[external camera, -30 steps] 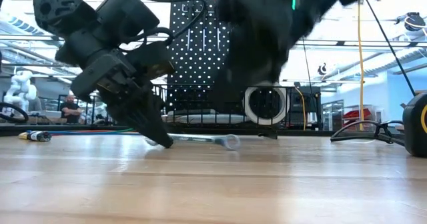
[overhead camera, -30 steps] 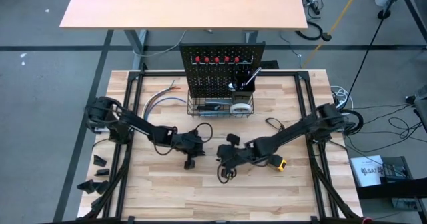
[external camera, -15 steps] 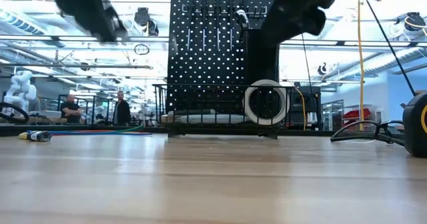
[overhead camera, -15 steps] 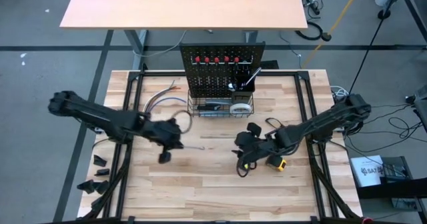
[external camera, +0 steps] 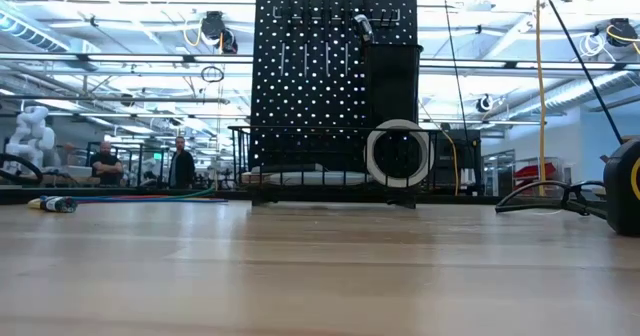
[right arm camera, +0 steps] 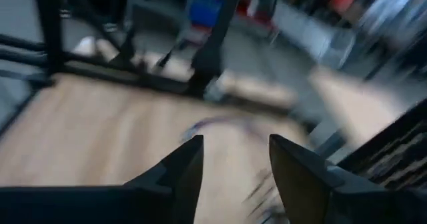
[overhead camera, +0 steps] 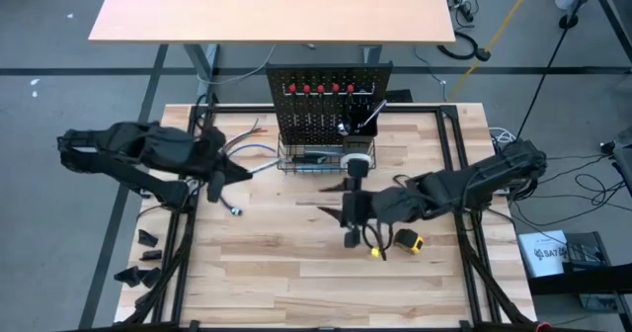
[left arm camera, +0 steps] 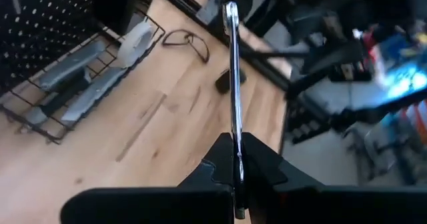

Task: Hang tools onto peg board
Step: Put the wrench into the pegboard bin

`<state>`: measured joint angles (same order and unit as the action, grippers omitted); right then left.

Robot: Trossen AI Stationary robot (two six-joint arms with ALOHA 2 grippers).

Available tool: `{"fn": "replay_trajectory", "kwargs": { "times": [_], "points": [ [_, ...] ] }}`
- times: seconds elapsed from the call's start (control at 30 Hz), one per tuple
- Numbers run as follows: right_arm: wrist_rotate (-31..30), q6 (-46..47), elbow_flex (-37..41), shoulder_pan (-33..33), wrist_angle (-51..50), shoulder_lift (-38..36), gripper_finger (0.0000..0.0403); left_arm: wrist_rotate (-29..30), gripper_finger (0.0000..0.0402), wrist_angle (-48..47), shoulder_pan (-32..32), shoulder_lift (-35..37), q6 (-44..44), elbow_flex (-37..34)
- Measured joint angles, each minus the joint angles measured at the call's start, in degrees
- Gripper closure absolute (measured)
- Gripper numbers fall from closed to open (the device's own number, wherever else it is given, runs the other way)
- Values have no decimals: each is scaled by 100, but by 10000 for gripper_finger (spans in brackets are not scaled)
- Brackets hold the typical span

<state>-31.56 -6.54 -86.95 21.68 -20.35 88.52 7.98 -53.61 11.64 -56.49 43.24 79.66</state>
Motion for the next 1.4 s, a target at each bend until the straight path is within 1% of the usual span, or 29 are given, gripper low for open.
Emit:
{"fn": "replay_trajectory", "kwargs": {
  "times": [0.17,0.3,0.43,0.53,0.6,0.73,0.87,0.97,1.13,1.4],
  "points": [
    [-861,-2049,-1517,-36,-86,516,255,262,393,10,-11,-1,956,117],
    [-1371,-3668,-2499,-97,-129,1254,257,325,393,295,-9,-84,1559,117],
    [-2257,-4770,-3285,-145,-110,2016,249,398,393,936,46,-185,1853,117],
    [-2500,-5389,-3636,-149,-22,2393,247,584,393,1233,110,-197,1980,117],
    [-2607,-5702,-3729,-133,235,2564,248,761,393,1213,149,-201,2093,117],
    [-2832,-6439,-3741,-85,808,2677,256,1053,393,1314,259,-203,2185,117],
    [-2957,-6867,-3736,-112,959,2776,266,1123,393,1605,384,-203,2092,117],
    [-3023,-6923,-3738,-172,986,2771,273,1126,393,1766,482,-203,2033,117],
    [-3018,-7087,-3738,-197,1060,2764,282,1166,393,1766,626,-203,2034,117],
    [-2985,-7390,-3738,-213,1284,2762,287,1179,393,1770,654,-234,2094,117]
  ]
}}
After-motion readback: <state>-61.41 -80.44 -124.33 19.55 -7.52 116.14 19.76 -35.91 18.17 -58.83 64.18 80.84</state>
